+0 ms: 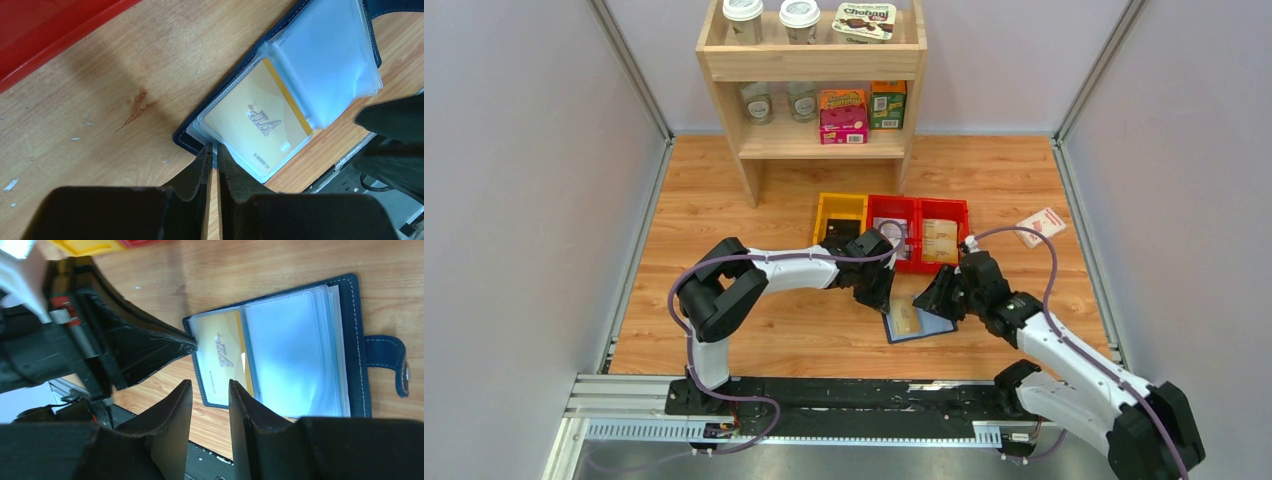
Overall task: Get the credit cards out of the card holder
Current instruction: Remove the credit card from the card holder.
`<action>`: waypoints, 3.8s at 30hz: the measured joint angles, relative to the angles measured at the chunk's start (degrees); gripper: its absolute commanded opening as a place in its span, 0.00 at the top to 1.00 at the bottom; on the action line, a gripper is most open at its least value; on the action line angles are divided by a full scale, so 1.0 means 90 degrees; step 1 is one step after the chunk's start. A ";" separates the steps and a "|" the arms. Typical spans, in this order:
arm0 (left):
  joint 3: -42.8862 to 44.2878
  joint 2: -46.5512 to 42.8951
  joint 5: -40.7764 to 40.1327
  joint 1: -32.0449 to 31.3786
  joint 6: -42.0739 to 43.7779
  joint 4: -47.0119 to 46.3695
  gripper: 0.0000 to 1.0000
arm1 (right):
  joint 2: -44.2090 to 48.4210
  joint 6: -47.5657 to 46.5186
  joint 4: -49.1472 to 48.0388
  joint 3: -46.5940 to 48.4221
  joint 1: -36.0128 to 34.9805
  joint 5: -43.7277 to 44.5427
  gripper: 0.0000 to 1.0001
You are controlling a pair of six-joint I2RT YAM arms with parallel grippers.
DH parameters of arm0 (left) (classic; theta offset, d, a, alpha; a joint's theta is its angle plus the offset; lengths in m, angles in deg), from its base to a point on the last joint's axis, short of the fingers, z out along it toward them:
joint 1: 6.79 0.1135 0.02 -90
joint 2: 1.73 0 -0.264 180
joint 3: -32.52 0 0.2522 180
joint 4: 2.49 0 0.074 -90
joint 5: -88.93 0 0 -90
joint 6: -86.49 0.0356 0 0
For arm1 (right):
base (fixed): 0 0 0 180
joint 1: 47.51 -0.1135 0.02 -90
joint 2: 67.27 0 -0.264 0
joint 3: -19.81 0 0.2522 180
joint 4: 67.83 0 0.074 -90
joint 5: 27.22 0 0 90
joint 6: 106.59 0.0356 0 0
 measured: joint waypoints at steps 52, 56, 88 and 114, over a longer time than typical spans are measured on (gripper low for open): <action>-0.1263 -0.1005 -0.0267 0.0471 -0.0721 -0.0595 0.83 | -0.3432 -0.0204 -0.1841 0.0583 -0.0396 -0.1239 0.67; -0.1175 -0.0933 -0.0226 0.0476 -0.0704 -0.0488 0.88 | -0.3432 -0.0206 -0.1940 0.0542 -0.0340 -0.1331 0.67; -0.1129 -0.0911 -0.0274 0.0551 -0.0634 -0.0233 0.99 | -0.3636 0.0204 -0.4342 -0.0495 0.0051 -0.2718 0.92; -0.1124 -0.0947 -0.0481 0.0493 -0.0644 -0.0223 1.00 | -0.3286 0.0034 -0.3606 -0.0306 0.0350 -0.2669 0.86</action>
